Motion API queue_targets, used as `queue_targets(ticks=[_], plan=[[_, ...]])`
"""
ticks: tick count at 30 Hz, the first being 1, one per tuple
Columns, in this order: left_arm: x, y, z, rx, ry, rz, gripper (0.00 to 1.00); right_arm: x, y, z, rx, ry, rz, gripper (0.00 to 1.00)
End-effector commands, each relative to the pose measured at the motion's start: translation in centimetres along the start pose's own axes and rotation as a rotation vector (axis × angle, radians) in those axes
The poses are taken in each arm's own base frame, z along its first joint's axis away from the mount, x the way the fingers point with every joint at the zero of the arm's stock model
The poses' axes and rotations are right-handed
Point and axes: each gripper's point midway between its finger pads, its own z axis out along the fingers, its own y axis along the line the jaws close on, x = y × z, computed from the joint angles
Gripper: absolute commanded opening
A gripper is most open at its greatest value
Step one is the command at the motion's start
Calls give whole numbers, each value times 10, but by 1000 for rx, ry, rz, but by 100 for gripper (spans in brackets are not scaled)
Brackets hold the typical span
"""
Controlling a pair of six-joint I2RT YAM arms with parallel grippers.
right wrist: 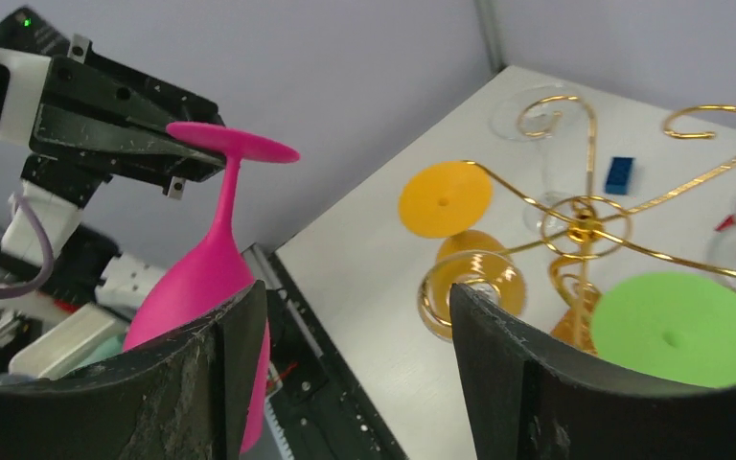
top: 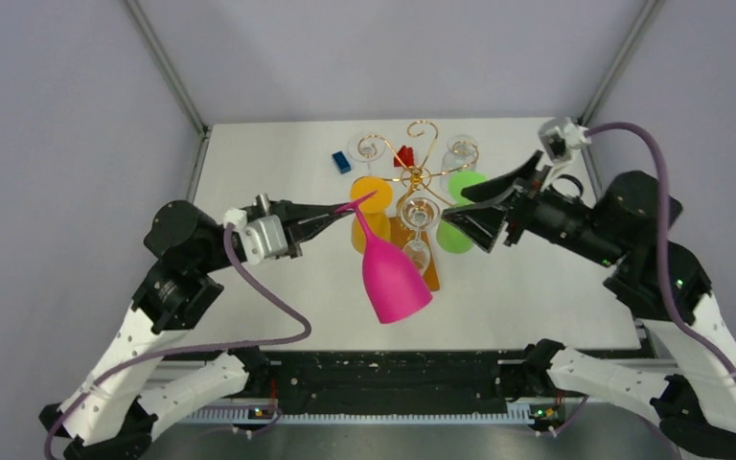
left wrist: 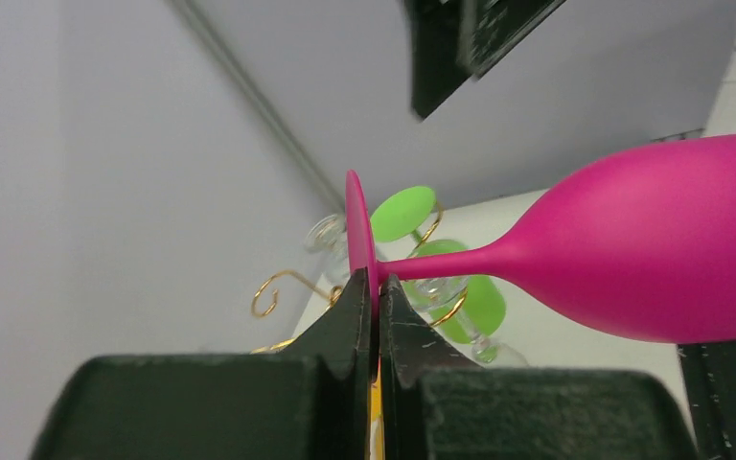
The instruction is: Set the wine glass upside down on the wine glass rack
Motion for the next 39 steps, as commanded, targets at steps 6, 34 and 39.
queue_targets(ticks=[6,34,39], plan=[[19,-32,37,71,144,154,0,10,53,31,-347,63,4,67],[2,-27,60,16,105,154,0,73,33,32,-316,180,66,63],[4,-30,65,25,106,158,0,74,36,31,-329,186,95,60]])
